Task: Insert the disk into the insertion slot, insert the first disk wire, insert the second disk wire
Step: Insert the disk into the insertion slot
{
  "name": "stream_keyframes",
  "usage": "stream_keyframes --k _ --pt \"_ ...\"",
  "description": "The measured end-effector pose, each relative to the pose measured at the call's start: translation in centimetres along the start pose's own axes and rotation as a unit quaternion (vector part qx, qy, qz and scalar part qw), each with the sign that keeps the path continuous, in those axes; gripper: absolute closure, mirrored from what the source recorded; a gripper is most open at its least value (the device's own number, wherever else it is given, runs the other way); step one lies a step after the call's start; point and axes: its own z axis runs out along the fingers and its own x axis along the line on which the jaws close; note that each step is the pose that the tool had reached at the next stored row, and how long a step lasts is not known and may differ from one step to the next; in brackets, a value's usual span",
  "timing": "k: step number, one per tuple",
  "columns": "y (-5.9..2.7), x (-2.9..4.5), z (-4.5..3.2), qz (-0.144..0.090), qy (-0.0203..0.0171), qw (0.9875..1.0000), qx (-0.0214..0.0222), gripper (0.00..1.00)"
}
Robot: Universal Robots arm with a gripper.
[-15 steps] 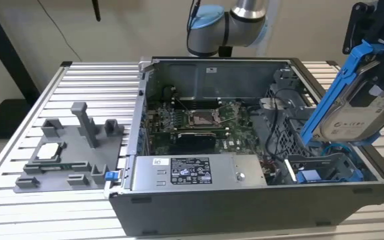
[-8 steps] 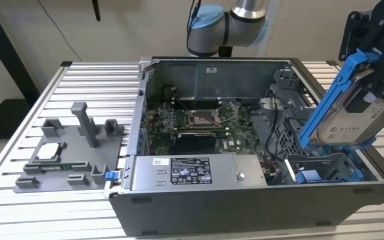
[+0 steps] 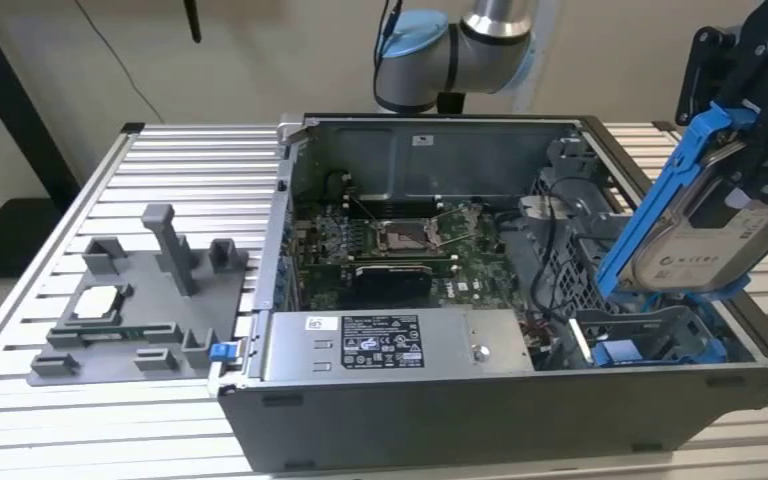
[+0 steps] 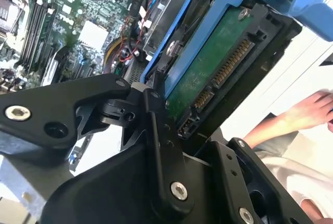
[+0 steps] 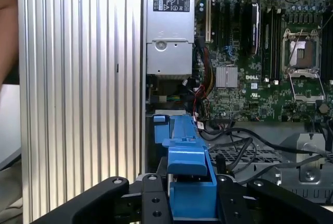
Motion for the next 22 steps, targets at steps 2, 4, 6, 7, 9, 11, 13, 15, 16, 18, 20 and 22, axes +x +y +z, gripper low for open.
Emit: stream_keyframes --k 2,4,6,7,9,11,13,15,16,18,20,22 --pt "-0.01 0.0 0.13 0.0 0.0001 1.0 0.0 1.0" --pt "-0.01 0.0 0.3 0.0 0.0001 1.0 0.0 1.0" --pt "-0.02 0.0 0.44 0.0 0.0001 1.0 0.0 1.0" --pt "-0.02 0.0 0.5 0.0 0.0001 1.0 0.0 1.0" --pt "-0.03 0.0 0.62 0.0 0.0001 1.0 0.0 1.0" --pt "-0.03 0.0 0.72 0.0 0.0002 1.0 0.0 1.0" --pt "-0.03 0.0 0.82 0.0 0.0001 1.0 0.0 1.0" --pt "-0.04 0.0 0.92 0.0 0.0001 1.0 0.0 1.0" --pt "-0.04 0.0 0.97 0.0 0.0001 1.0 0.0 1.0" --pt "-0.05 0.0 1.1 0.0 0.0002 1.0 0.0 1.0" --pt "-0.05 0.0 1.27 0.0 0.0001 1.0 0.0 1.0" --pt "-0.06 0.0 1.46 0.0 0.0001 1.0 0.0 1.0"
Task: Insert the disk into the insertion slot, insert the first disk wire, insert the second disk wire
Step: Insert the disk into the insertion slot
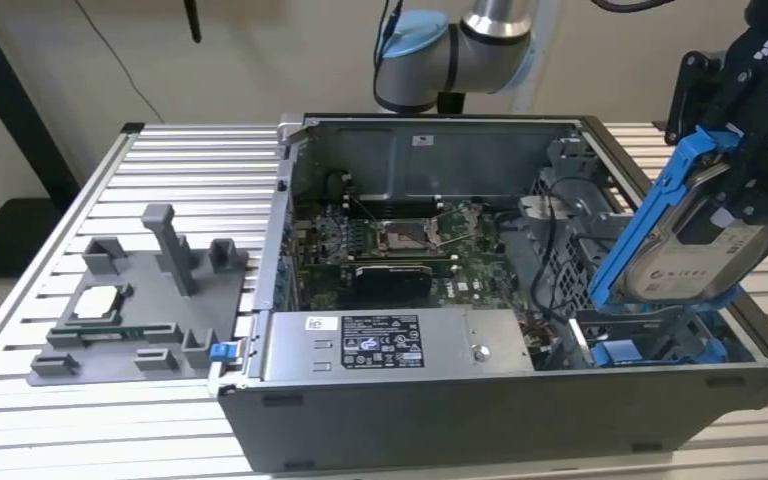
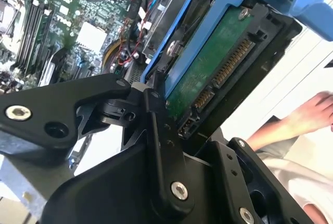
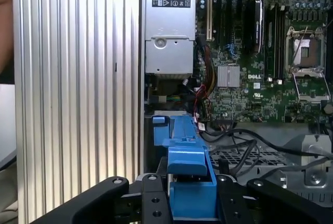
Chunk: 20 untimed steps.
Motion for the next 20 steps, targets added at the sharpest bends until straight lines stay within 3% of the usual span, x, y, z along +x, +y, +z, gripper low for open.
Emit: stream_keyframes --k 7,20 --pt "-0.06 0.0 0.95 0.001 -0.0006 1.0 0.0 1.0" --pt "-0.67 -0.01 3.16 0.001 -0.0059 1.0 -0.0001 1.0"
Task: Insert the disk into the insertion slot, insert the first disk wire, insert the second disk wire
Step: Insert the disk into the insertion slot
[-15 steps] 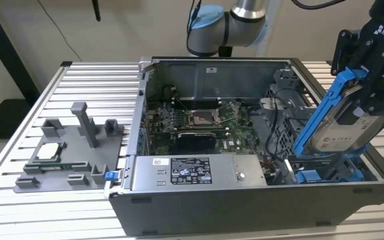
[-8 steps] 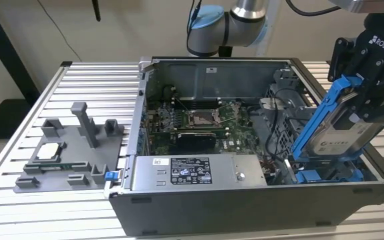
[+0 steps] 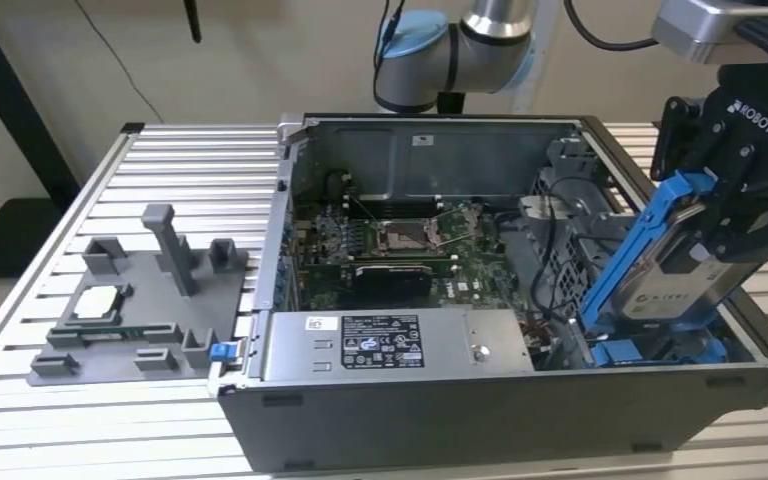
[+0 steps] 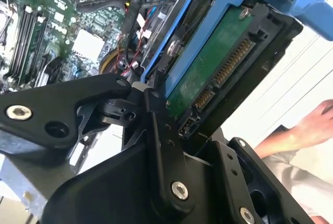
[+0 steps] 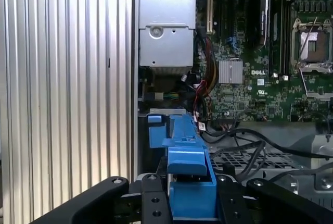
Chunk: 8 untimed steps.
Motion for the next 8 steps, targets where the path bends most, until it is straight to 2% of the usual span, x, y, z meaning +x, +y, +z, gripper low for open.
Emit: stream_keyframes --k 8 --pt "-0.33 0.01 1.11 0.0 -0.0027 1.0 -0.0001 1.0"
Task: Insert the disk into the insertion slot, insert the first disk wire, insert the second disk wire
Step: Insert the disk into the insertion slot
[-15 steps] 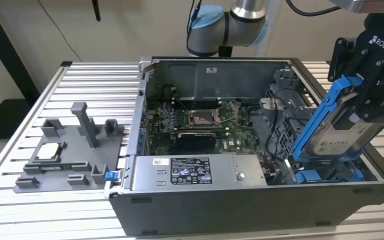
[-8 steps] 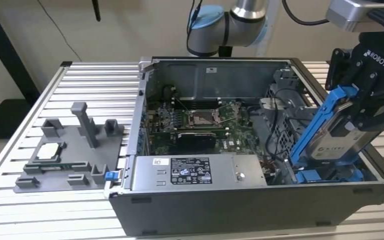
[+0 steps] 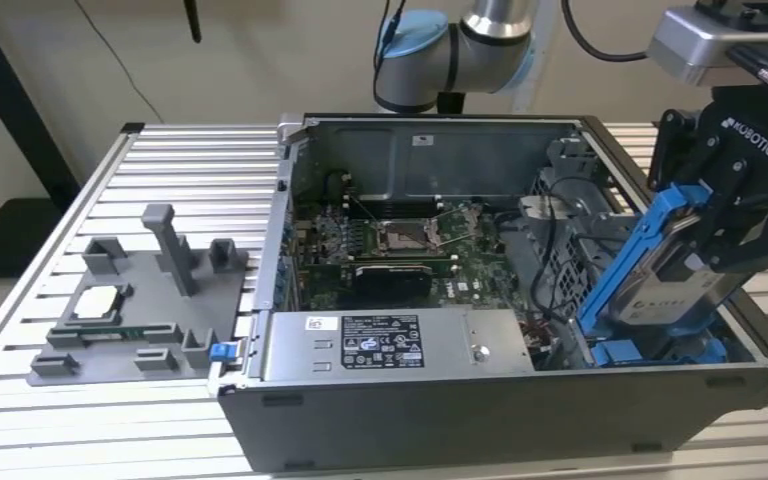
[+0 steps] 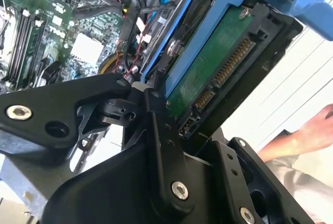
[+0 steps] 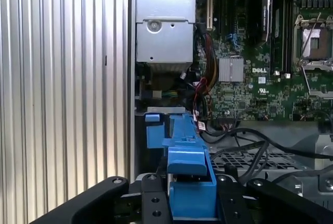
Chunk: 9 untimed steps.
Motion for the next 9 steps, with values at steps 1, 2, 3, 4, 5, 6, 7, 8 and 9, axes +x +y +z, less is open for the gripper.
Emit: stream_keyframes --k 1,2,3,4,5,6,7,8,9 --pt "-0.01 0.0 0.13 0.0 -0.0002 1.0 0.0 1.0" --pt "-0.01 0.0 0.27 0.0 -0.0003 1.0 0.0 1.0" --pt "-0.02 0.0 0.43 0.0 -0.0006 1.0 0.0 1.0" --pt "-0.04 0.01 0.59 0.0 -0.0009 1.0 0.0 1.0" --pt "-0.06 0.01 0.77 0.0 -0.0014 1.0 0.0 1.0" --pt "-0.08 0.01 0.94 0.0 -0.002 1.0 0.0 1.0" --pt "-0.1 0.01 1.12 0.0 -0.0026 1.0 0.0 1.0" --pt "-0.12 0.02 1.3 0.0 -0.003 1.0 0.0 1.0" --pt "-0.14 0.02 1.49 0.0 -0.0032 1.0 0.0 1.0"
